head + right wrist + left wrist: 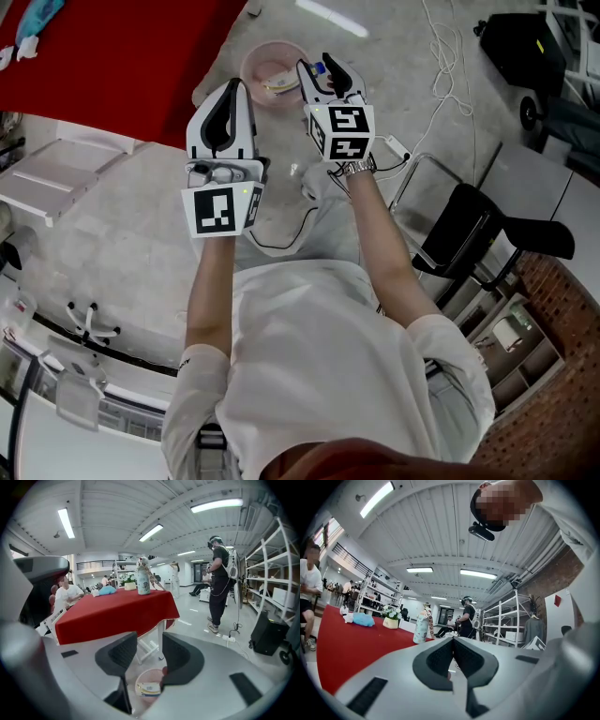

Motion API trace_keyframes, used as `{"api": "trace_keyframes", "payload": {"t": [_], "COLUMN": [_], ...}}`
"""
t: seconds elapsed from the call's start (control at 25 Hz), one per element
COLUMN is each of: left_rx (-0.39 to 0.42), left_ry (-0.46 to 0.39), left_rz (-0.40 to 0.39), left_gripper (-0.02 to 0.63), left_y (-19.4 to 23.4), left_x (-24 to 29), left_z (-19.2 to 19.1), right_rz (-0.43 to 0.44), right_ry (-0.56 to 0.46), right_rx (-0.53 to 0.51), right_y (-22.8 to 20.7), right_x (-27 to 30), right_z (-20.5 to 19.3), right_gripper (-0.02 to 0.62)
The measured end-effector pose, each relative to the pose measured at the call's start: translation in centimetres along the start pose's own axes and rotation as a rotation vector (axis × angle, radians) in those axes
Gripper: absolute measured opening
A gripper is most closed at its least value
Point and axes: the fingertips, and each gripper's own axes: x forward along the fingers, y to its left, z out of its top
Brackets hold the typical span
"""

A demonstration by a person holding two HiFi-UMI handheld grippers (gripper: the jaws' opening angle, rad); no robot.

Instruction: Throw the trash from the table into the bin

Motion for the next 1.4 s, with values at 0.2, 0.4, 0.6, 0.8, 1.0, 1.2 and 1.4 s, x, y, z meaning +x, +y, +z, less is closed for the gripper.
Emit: {"api": "trace_keyframes", "payload": {"t": [0.2,0.4,0.6,0.8,1.0,1.2,1.4], "left_rx": [-0.006,-0.013,-0.003,0.017,0.032,0.031,0.032], "left_ry": [0.001,0.004,-0.014,-0.035,-0.041,-0.054,-0.059], "left_rz": [0.007,0.008,0.01,0.0,-0.02,-0.03,-0.028], "left_gripper": [0.005,0.005,0.005,0.005,0.005,0.005,0.005], "left_y": [0.1,-0.8,-1.1,-2.2,-3.0,-3.5,-3.5], "left_x": [-0.6,-1.5,-2.3,-2.9,-3.6,-4.0,-5.3], "left_z": [1.3,2.9,5.8,9.4,12.5,14.5,16.3], "right_rz": [-0.054,-0.098,-0.073,-0.054,-0.037,-0.029,-0.013], "right_ry": [-0.025,-0.035,-0.059,-0.119,-0.172,-0.218,-0.26], "right_rx": [0.006,0.033,0.01,0.003,-0.012,-0.004,-0.007], "right_y": [-0.8,-1.6,0.2,1.6,3.8,5.1,6.6], "right_x": [-2.1,-4.7,-6.7,-9.7,-12.8,-15.2,-17.5], "right_z": [1.6,2.7,5.4,9.5,13.3,16.4,19.3], "right_gripper": [0.081,0.009,0.009,0.009,0.009,0.009,0.009]}}
